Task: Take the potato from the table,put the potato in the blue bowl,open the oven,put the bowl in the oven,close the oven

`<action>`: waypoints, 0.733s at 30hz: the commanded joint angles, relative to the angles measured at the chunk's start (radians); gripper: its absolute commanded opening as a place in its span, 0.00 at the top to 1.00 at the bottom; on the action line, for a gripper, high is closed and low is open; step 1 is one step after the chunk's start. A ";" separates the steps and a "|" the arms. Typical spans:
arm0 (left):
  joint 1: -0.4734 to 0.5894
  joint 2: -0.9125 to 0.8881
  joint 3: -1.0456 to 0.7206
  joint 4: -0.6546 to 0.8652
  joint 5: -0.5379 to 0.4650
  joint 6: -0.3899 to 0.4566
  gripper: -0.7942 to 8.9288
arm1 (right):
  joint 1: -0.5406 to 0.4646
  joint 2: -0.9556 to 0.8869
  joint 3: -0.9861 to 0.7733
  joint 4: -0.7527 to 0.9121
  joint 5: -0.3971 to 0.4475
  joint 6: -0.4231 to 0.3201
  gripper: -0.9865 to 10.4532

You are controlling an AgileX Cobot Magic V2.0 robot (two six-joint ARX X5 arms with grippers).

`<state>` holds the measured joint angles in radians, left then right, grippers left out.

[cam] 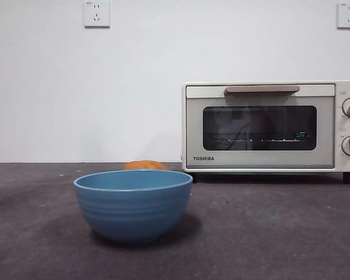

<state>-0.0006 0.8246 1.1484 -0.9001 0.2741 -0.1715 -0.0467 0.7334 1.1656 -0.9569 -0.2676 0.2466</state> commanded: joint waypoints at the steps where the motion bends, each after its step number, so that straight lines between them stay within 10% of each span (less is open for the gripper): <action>1: 0.003 0.068 0.053 -0.051 0.043 0.110 0.92 | 0.001 0.083 0.039 -0.017 -0.071 -0.017 0.91; 8: -0.007 0.177 0.060 -0.084 0.153 0.167 0.92 | 0.057 0.323 0.140 -0.010 -0.343 -0.062 0.91; 22: -0.127 0.256 0.060 -0.148 0.152 0.228 0.92 | 0.499 0.787 0.548 -0.018 -0.072 -0.076 0.91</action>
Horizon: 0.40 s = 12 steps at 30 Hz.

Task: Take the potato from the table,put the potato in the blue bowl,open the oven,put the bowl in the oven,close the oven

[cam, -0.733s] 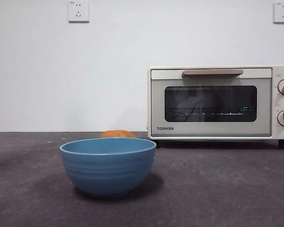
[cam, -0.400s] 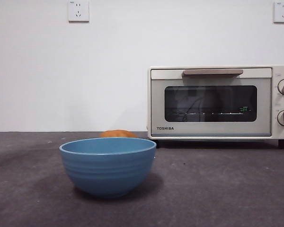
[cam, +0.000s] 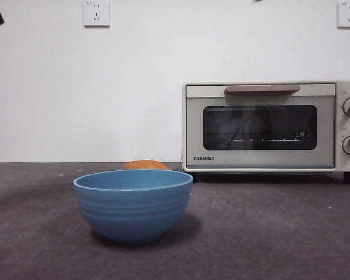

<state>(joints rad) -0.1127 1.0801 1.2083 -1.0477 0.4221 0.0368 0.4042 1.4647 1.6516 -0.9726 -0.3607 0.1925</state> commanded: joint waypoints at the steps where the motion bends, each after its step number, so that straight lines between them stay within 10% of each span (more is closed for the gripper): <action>1: -0.021 0.000 0.000 0.000 0.004 0.020 0.92 | 0.072 0.085 0.094 -0.005 0.026 -0.029 0.91; 12: -0.060 0.000 0.000 -0.038 0.004 0.020 0.92 | 0.245 0.415 0.431 -0.033 0.139 -0.227 0.91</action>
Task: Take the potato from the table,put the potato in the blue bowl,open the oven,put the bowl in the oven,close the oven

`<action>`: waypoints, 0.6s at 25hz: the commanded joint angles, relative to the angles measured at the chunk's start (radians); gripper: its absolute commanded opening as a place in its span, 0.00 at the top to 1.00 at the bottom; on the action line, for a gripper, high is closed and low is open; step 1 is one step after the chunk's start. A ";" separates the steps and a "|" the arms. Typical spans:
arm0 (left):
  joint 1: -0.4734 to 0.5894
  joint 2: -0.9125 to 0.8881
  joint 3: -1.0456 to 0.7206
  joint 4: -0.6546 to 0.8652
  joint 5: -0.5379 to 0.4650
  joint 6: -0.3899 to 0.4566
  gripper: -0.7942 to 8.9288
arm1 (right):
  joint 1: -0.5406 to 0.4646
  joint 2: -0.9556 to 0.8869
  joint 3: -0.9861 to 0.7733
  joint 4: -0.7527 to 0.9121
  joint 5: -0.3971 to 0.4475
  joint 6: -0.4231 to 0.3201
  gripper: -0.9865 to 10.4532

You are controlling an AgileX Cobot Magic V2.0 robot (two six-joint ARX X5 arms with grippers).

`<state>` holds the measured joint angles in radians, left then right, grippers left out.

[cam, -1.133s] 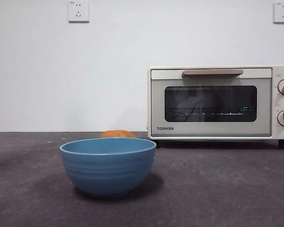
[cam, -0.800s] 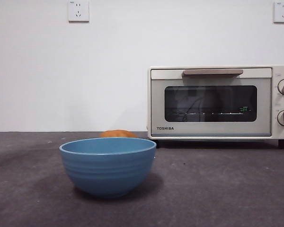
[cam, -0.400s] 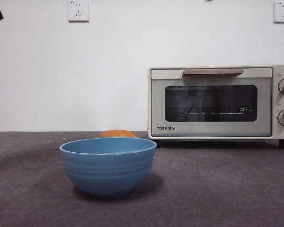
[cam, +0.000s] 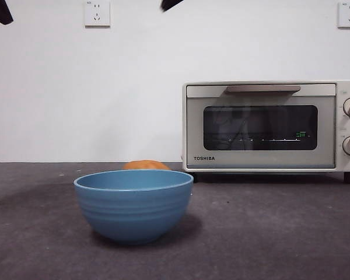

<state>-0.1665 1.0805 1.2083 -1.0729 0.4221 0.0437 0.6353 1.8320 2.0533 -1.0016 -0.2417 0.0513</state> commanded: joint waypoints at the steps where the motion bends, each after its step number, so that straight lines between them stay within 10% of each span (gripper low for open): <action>1: -0.005 0.000 0.000 -0.021 0.004 0.013 0.92 | 0.019 0.066 0.041 -0.003 0.025 -0.109 0.91; 12: -0.005 0.000 -0.001 -0.033 -0.004 0.035 0.92 | 0.038 0.276 0.050 0.158 0.034 -0.294 0.90; 15: -0.005 0.000 -0.001 -0.030 -0.004 0.046 0.92 | 0.061 0.333 0.050 0.158 0.069 -0.356 0.58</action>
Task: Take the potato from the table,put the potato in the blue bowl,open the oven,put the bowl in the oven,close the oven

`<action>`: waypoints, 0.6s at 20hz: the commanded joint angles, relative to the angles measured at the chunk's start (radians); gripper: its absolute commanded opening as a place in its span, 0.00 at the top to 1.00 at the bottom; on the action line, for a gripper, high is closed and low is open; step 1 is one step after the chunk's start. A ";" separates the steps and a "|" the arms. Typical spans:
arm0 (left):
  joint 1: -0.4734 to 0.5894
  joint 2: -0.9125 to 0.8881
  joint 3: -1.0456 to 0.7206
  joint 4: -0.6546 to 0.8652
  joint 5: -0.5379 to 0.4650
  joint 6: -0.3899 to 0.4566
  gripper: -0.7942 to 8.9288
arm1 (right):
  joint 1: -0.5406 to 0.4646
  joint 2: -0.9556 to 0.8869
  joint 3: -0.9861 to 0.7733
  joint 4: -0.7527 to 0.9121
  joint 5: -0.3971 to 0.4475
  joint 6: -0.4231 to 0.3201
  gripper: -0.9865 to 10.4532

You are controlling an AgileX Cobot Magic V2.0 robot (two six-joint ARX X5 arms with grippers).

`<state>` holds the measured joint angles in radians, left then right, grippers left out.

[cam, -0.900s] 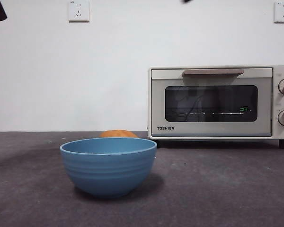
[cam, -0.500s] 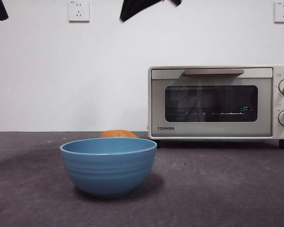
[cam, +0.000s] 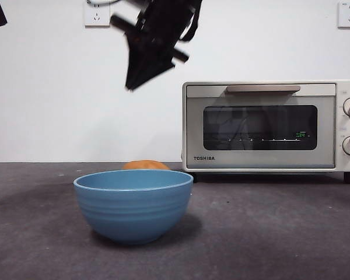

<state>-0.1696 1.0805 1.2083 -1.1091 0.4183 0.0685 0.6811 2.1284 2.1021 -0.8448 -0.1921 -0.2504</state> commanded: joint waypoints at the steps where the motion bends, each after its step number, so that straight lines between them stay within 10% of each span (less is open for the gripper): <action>1: -0.002 0.000 -0.001 0.007 0.000 0.021 0.92 | 0.023 0.054 0.001 0.007 0.046 -0.068 0.44; 3: -0.002 0.000 -0.001 0.007 0.000 0.021 0.92 | 0.027 0.088 0.001 0.023 0.062 -0.071 0.31; 12: -0.002 0.000 -0.001 0.002 0.000 0.032 0.92 | 0.017 0.212 0.000 -0.002 0.089 -0.095 0.30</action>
<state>-0.1696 1.0805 1.2083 -1.1076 0.4183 0.0853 0.6941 2.3219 2.1025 -0.8490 -0.1040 -0.3374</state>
